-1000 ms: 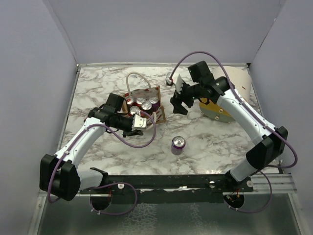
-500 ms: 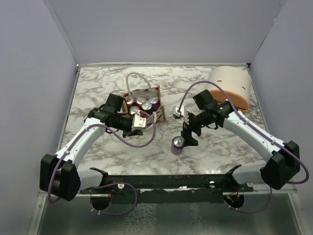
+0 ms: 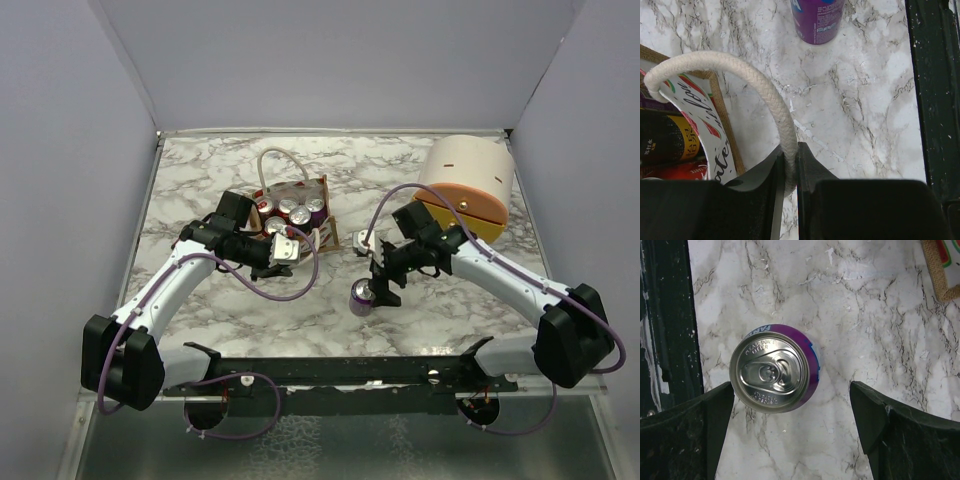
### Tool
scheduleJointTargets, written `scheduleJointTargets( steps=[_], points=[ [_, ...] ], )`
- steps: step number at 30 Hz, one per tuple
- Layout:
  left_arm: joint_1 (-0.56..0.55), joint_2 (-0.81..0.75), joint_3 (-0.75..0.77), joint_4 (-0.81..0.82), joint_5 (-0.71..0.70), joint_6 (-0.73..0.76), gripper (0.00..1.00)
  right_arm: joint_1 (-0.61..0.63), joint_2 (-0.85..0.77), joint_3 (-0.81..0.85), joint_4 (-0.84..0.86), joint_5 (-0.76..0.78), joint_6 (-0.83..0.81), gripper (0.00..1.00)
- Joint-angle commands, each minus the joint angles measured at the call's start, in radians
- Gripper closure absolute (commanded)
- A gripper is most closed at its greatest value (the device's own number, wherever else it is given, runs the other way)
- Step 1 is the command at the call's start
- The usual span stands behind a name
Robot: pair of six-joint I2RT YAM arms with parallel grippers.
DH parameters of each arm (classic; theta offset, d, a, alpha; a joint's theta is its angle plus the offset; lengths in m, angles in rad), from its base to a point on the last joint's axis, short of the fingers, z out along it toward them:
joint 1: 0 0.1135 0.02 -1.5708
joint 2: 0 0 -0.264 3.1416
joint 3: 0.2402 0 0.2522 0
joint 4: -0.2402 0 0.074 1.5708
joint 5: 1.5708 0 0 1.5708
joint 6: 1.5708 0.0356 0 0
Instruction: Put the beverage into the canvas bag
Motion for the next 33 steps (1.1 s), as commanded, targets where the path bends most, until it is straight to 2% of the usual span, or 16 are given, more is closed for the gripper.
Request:
scheduleJointTargets(
  steps=[1,13,17,21,26,33],
  points=[
    [0.002,0.001,-0.013,-0.027,0.04,-0.006,0.85,0.015,0.015,-0.033,0.144,-0.045,-0.004,0.04],
    [0.007,0.002,-0.014,-0.028,0.036,-0.011,0.85,0.06,0.073,-0.052,0.221,-0.072,0.007,0.15],
    [0.007,0.004,-0.013,-0.026,0.034,-0.011,0.85,0.06,0.065,-0.047,0.216,-0.085,0.01,0.26],
    [0.007,0.008,-0.016,-0.022,0.035,-0.008,0.85,0.061,0.055,-0.031,0.204,-0.091,0.01,0.42],
    [0.006,0.011,-0.019,-0.023,0.035,-0.002,0.85,0.06,0.048,0.045,0.174,-0.059,0.015,0.59],
    [0.007,0.001,-0.029,-0.024,0.031,0.006,0.85,0.054,0.04,0.223,0.122,0.033,0.014,0.69]
  ],
)
